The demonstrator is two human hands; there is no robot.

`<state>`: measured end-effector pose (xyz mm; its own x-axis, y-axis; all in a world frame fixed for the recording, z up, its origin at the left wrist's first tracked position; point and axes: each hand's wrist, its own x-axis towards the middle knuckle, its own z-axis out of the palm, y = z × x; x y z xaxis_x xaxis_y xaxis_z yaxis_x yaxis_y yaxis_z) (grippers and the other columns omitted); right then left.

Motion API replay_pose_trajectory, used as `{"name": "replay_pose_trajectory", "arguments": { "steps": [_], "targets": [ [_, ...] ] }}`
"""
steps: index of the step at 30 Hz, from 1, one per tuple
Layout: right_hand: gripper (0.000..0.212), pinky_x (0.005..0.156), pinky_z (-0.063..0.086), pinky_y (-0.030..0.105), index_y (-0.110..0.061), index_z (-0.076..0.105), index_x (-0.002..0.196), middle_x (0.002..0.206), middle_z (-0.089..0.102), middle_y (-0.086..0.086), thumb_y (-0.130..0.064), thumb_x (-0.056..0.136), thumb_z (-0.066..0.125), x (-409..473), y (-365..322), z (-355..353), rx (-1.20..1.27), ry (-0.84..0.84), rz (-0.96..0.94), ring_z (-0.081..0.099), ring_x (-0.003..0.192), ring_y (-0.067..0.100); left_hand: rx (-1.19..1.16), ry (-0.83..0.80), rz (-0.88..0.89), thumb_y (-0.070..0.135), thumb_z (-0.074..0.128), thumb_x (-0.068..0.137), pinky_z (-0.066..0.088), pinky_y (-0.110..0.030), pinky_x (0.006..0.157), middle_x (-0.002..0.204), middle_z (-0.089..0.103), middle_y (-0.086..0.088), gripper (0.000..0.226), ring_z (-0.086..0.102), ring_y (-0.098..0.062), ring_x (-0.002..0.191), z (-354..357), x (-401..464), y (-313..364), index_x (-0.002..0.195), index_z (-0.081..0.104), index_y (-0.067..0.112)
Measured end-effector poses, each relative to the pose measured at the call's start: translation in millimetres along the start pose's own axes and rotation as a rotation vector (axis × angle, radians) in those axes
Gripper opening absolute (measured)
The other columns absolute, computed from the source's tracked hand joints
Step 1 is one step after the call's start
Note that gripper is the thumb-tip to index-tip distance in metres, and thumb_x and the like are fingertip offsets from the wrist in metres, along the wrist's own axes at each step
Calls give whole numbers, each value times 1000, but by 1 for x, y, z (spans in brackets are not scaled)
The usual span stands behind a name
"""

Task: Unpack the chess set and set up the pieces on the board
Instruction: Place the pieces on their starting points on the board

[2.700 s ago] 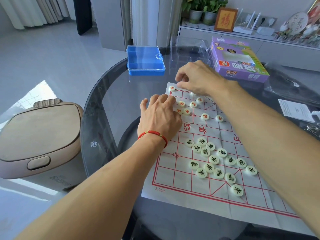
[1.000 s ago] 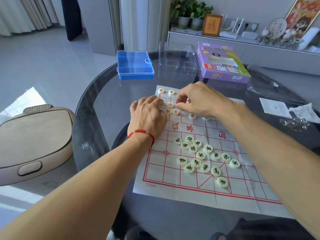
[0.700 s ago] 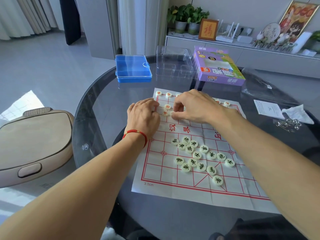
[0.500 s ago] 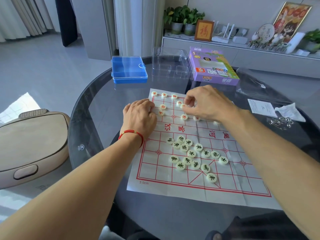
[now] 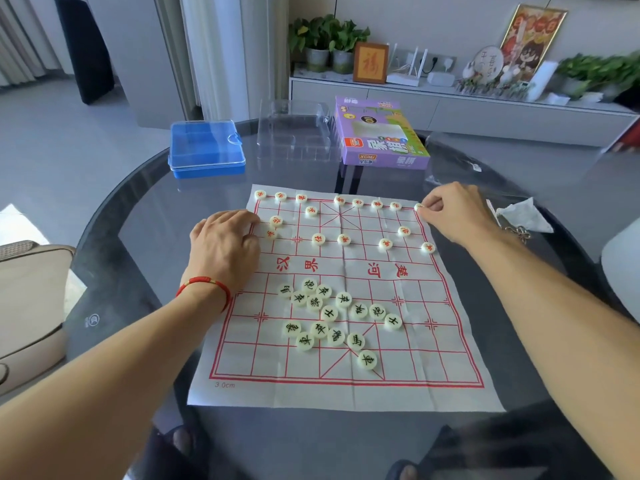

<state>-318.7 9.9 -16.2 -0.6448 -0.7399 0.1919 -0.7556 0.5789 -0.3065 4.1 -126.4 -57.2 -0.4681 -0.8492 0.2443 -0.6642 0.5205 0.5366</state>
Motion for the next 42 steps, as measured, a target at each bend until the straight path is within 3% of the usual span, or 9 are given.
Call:
{"name": "replay_pose_trajectory", "arguments": {
  "steps": [13,20,27,34,38,42],
  "targets": [
    [20,76,59,39,-12,76,99,97,75,9,-30,96,70,9,5,10,-33,-17,-45,68,88,28,-4,-10,-21,28,34,85,32,-52,114,134,63,-2,47,50,-27,127,-3,-3,6,117,68,23],
    [13,74,55,35,-16,74,101,96,74,4,-25,96,67,-9,-2,9,38,111,-159,66,86,22,-17,-2,-37,18,41,93,30,-52,115,135,62,-2,37,49,-27,128,-1,-3,5,119,67,24],
    [13,74,52,33,-22,74,98,91,68,-8,-32,93,68,-27,-74,16,71,-34,-461,59,78,14,-25,-4,-82,11,44,96,31,-49,115,137,60,-5,39,49,-29,129,-1,-2,7,128,62,22],
    [15,86,56,40,-21,73,107,104,73,-1,-28,94,69,-18,-136,27,-6,-118,-488,67,96,23,-25,-3,-69,12,45,95,26,-46,116,137,60,-4,37,48,-26,129,-1,-1,5,127,62,20],
    [15,83,56,39,-22,74,108,99,72,-4,-27,94,69,-23,-157,31,27,-175,-590,65,92,19,-17,8,-63,10,45,94,24,-45,115,137,60,-4,39,49,-26,128,-1,0,6,128,62,19],
    [24,78,45,32,-25,70,119,107,68,-5,-34,96,69,-26,-173,39,-13,-217,-658,62,101,19,-18,18,-55,11,45,94,26,-45,115,135,61,-5,38,51,-27,126,0,-1,6,127,62,18]
  ]
}}
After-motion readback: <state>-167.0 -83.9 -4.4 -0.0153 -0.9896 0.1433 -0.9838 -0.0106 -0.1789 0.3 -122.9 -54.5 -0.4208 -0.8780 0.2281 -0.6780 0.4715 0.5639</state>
